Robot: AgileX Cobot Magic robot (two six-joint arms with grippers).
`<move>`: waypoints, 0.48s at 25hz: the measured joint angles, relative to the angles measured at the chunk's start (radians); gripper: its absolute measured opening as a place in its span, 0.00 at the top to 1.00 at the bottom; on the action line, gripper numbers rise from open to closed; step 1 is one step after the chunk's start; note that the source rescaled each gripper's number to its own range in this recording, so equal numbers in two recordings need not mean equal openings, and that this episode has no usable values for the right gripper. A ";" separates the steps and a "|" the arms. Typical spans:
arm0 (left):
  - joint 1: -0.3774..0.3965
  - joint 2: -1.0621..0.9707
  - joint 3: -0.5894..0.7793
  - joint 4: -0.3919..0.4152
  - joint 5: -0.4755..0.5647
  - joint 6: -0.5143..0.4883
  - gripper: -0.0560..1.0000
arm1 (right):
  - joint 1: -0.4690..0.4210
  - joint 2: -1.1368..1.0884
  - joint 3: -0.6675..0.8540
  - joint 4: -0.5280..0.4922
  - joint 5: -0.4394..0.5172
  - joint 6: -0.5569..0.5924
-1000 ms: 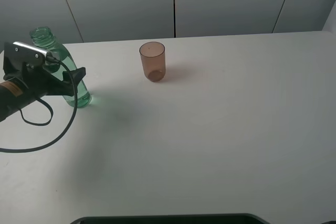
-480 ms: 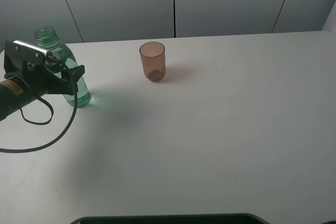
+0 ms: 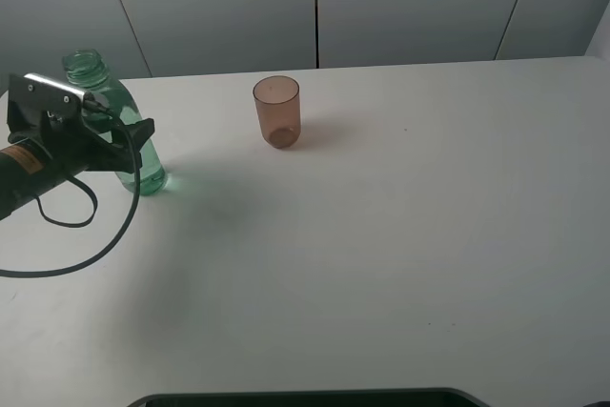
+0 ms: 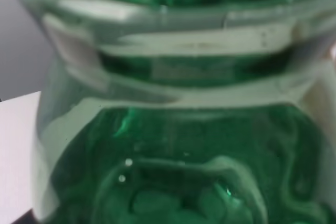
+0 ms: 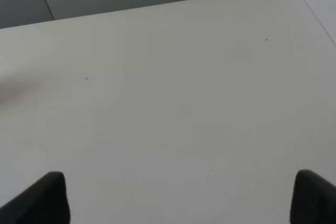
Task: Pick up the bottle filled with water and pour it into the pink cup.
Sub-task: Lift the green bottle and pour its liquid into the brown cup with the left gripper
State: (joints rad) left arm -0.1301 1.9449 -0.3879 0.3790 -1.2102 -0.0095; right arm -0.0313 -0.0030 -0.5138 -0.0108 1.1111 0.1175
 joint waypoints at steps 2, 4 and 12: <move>0.000 0.000 0.000 0.000 0.002 -0.026 0.92 | 0.000 0.000 0.000 0.000 0.000 0.000; 0.000 0.000 0.000 0.005 0.004 -0.048 0.92 | 0.000 0.000 0.000 0.000 0.000 0.000; 0.000 -0.009 -0.026 0.028 0.041 -0.135 0.92 | 0.000 0.000 0.000 0.000 0.000 0.000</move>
State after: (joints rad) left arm -0.1301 1.9359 -0.4143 0.4071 -1.1690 -0.1448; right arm -0.0313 -0.0030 -0.5138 -0.0108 1.1111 0.1175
